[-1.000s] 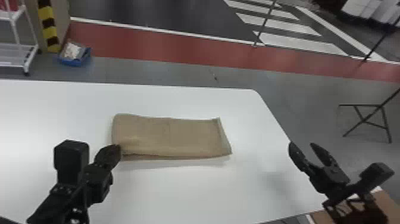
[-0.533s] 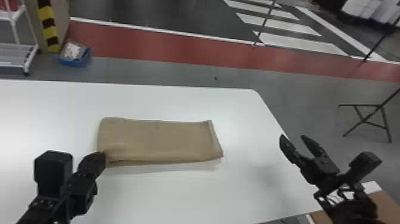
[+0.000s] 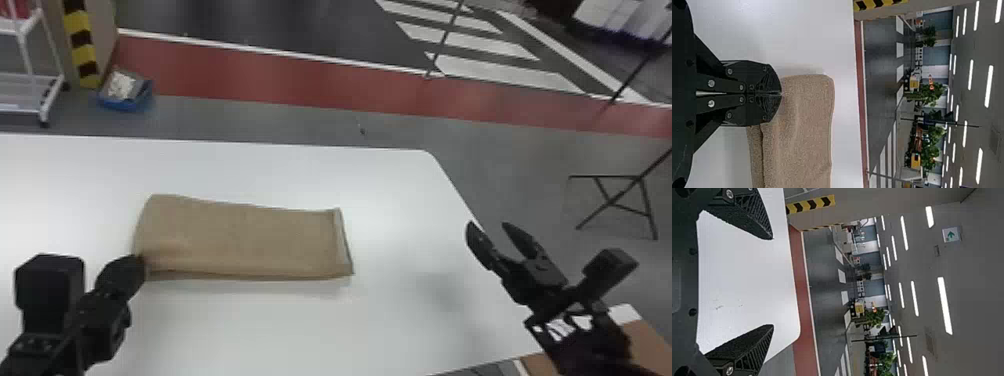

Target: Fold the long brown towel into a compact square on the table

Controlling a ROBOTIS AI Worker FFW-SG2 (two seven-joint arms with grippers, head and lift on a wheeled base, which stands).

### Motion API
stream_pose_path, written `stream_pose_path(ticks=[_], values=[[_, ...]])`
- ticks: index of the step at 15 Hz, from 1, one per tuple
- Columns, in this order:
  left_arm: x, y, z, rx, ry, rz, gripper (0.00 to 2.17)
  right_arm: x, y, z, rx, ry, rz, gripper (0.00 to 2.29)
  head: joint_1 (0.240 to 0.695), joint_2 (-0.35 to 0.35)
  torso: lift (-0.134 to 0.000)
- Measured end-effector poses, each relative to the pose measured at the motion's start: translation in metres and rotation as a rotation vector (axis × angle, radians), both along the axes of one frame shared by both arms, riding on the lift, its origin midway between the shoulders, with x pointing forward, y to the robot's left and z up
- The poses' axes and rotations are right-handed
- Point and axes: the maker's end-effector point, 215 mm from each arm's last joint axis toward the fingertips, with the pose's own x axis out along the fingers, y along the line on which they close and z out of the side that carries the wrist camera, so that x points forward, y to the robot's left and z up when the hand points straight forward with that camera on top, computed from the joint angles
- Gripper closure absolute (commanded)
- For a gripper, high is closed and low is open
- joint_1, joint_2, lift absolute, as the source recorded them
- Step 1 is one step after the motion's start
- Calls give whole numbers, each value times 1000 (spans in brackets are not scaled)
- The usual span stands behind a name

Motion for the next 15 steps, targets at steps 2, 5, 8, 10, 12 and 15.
stream_pose_path(ticks=[2, 5, 8, 10, 12, 15], values=[[-8, -2, -1, -7, 6, -4, 1379, 3, 2, 0, 0, 4, 4, 87, 695, -350, -124], [-21, -7, -4, -11, 20, -15, 1379, 9, 9, 0, 1, 11, 15, 87, 695, -350, -124], [-25, -7, -3, -3, 25, -13, 917, 12, 14, 0, -1, 20, 19, 70, 695, -350, -124], [-27, -9, 3, -3, 15, -19, -2, 18, 20, -1, 2, 32, 30, 56, 695, -350, -124], [-26, -6, 18, 19, -21, -23, 9, 32, 33, -4, -2, 61, 53, 56, 695, -350, -124], [-14, 9, 58, 79, -144, 15, 26, 58, 53, -11, -12, 120, 89, 124, 695, -340, -124]])
